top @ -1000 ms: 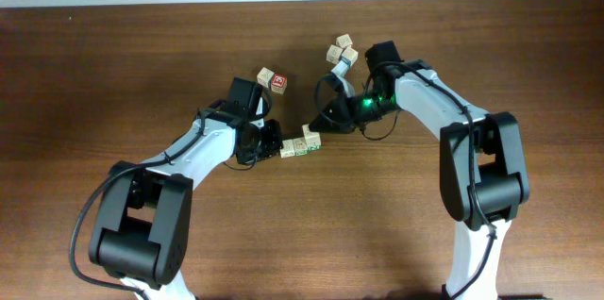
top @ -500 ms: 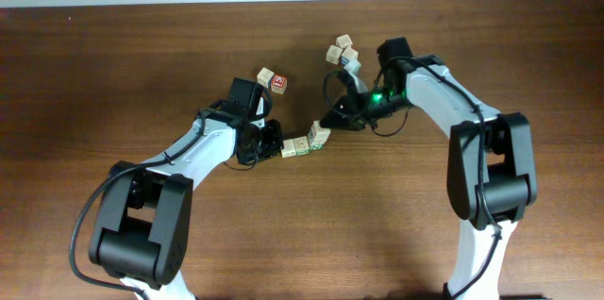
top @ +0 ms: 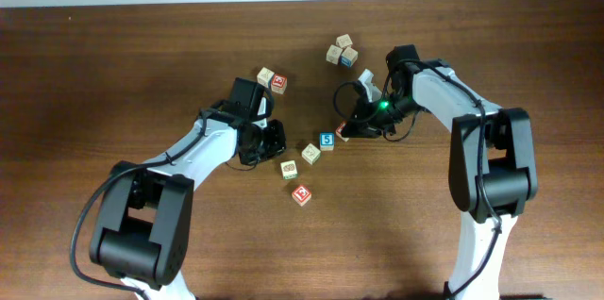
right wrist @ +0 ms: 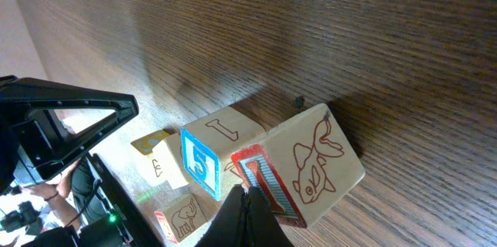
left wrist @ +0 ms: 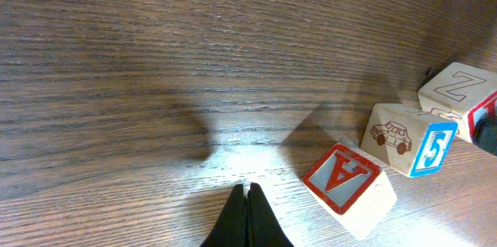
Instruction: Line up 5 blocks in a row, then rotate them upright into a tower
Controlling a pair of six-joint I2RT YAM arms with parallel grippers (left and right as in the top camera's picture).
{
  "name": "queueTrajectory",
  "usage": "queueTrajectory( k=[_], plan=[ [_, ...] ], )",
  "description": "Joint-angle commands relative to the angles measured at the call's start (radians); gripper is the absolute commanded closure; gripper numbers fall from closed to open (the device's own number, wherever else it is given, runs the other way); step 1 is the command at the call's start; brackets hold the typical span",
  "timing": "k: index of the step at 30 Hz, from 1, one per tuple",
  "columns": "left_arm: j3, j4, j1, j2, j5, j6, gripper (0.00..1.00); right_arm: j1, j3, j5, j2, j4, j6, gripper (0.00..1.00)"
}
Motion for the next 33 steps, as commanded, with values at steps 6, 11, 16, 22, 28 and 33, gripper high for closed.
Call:
queueTrajectory(
  k=[6, 11, 16, 22, 28, 33],
  plan=[
    [0.06, -0.019, -0.002, -0.015, -0.005, 0.114, 1.0, 0.005, 0.016, 0.112, -0.101, -0.027, -0.021, 0.96],
    [0.172, -0.134, -0.002, -0.157, -0.207, 0.141, 1.0, 0.029, 0.016, 0.154, -0.289, -0.067, -0.019, 0.96],
    [0.178, -0.193, 0.003, -0.283, -0.243, 0.14, 1.0, 0.114, 0.015, 0.251, -0.342, -0.161, -0.016, 0.95],
    [0.178, -0.356, -0.042, -0.333, -0.243, 0.14, 1.0, 0.105, 0.014, 0.33, -0.342, -0.164, 0.021, 0.74],
    [0.137, -0.364, -0.166, -0.31, -0.261, 0.14, 0.8, -0.006, 0.015, 0.332, -0.342, -0.15, 0.035, 0.56],
    [0.128, -0.344, -0.223, -0.214, -0.355, 0.14, 0.69, -0.052, 0.014, 0.333, -0.342, -0.158, 0.035, 0.52]
  ],
)
